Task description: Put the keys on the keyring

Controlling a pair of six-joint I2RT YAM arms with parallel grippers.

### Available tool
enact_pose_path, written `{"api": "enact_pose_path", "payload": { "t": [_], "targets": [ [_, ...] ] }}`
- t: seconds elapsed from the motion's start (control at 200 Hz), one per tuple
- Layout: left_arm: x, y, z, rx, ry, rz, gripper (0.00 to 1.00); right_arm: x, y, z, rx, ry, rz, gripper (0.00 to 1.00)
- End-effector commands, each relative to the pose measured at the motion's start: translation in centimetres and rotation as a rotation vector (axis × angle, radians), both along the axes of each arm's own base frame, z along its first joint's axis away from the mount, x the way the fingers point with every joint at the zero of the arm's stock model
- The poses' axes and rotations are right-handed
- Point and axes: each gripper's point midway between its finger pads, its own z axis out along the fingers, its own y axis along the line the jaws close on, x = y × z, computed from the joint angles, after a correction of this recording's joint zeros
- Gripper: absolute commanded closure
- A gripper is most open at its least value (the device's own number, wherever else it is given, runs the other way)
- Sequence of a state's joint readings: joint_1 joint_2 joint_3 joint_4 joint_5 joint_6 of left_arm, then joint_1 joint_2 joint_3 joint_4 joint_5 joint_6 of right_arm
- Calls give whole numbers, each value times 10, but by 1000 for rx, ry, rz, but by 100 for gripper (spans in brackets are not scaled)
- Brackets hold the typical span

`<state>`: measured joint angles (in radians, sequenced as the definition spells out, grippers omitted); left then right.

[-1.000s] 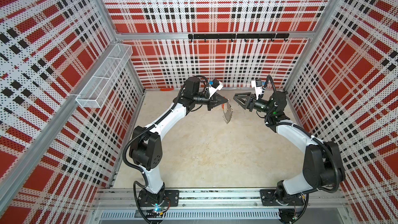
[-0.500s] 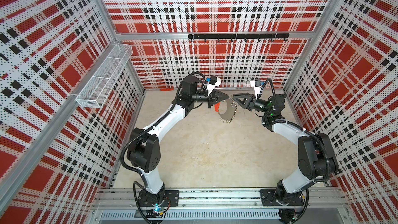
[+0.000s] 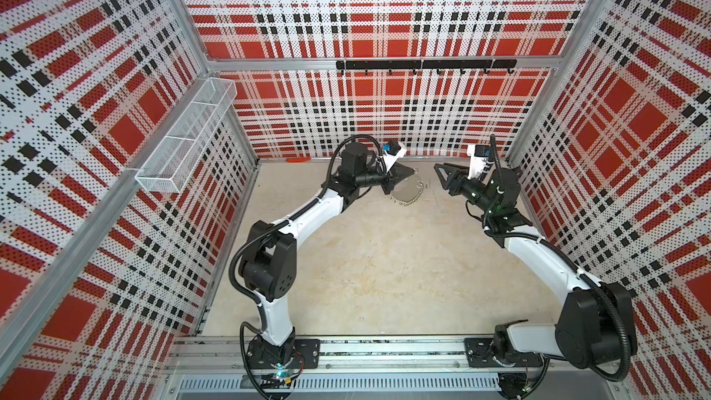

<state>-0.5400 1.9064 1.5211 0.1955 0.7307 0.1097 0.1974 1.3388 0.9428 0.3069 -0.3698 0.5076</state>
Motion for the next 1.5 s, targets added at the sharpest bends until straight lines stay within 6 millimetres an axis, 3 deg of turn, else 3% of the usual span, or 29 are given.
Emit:
{"api": "enact_pose_path", "payload": {
  "t": [0.0,0.17,0.276,0.341,0.501,0.626,0.732,0.892,0.937,0.957,0.967,1.092,1.157,1.218,1.283,1.348,1.493],
  "targets": [
    [9,-25,-4,-52,-30,22,100,6,-25,-29,-91,91,-151,51],
    [12,-70,-34,-53,-10,-30,100,7,-30,-43,-103,130,-157,49],
    [7,-80,-51,-69,1,-49,100,6,-34,-46,-113,140,-165,48],
    [-2,-74,-65,-85,10,-49,100,4,-35,-50,-117,146,-166,48],
    [-32,-40,-119,-68,61,-21,100,2,-32,-66,-104,175,-147,48],
    [-41,-14,-144,-82,80,60,100,2,-27,-76,-81,201,-118,48],
    [-45,-2,-154,-121,93,105,97,1,-25,-79,-73,208,-108,47],
    [-45,17,-154,-187,94,193,64,-4,-35,-79,-111,211,-143,43],
    [-42,25,-149,-199,96,239,36,-6,-43,-79,-136,208,-170,41],
    [-42,29,-145,-204,97,257,8,-7,-48,-79,-149,210,-187,40],
    [-42,32,-144,-207,101,265,1,-7,-51,-80,-157,211,-198,39],
    [-39,69,-103,-260,98,393,2,-18,-108,-81,-308,197,-460,32],
    [-33,93,-89,-213,86,507,2,-32,-144,-82,-385,172,-650,30],
    [-22,123,-85,-118,59,679,2,-44,-163,-86,-437,109,-748,29],
    [-16,154,-80,11,-17,837,2,-55,-169,-90,-466,2,-783,27],
    [-16,192,-73,93,-91,990,2,-62,-171,-106,-481,-37,-798,25],
    [-23,279,-79,143,-112,1225,2,-52,-171,-154,-547,24,-777,22]
  ]
}}
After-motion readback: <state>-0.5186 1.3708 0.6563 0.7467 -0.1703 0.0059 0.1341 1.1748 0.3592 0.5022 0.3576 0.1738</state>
